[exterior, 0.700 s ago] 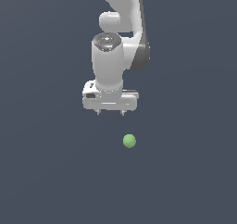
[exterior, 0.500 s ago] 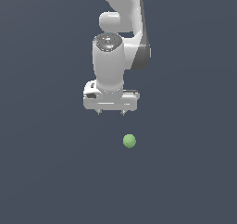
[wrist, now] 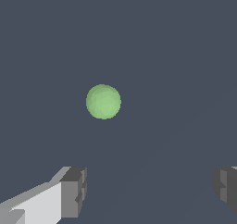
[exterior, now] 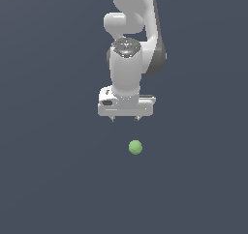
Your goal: Pick up the object and move it to a goal position.
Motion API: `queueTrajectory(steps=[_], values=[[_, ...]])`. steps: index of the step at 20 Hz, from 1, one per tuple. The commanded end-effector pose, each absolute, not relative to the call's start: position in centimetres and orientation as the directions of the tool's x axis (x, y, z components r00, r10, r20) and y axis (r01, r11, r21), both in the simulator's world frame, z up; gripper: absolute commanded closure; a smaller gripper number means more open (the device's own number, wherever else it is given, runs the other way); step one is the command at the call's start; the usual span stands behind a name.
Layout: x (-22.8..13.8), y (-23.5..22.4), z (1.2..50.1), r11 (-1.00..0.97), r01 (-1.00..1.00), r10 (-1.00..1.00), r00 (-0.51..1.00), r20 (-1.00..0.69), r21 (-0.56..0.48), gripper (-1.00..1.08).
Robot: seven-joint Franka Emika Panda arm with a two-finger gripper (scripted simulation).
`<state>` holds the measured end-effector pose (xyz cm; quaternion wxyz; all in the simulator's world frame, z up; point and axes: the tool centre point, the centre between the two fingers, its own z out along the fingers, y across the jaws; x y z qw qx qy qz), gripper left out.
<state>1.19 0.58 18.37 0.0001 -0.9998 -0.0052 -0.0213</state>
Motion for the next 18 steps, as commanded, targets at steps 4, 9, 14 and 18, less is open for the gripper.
queueTrajectory(steps=[4,9,14,18], values=[[1.3,0.6,18.2,-1.0,0.031,0.031,0.999,0.042,0.002,-0.92],[1.6,0.8,17.9,-0.996,0.091,0.091,0.995,0.039,0.007,-0.92],[2.0,1.1,17.3,-0.983,0.185,0.185,0.982,0.033,0.013,-0.92],[2.5,1.4,16.6,-0.959,0.284,0.284,0.958,0.027,0.018,-0.92]])
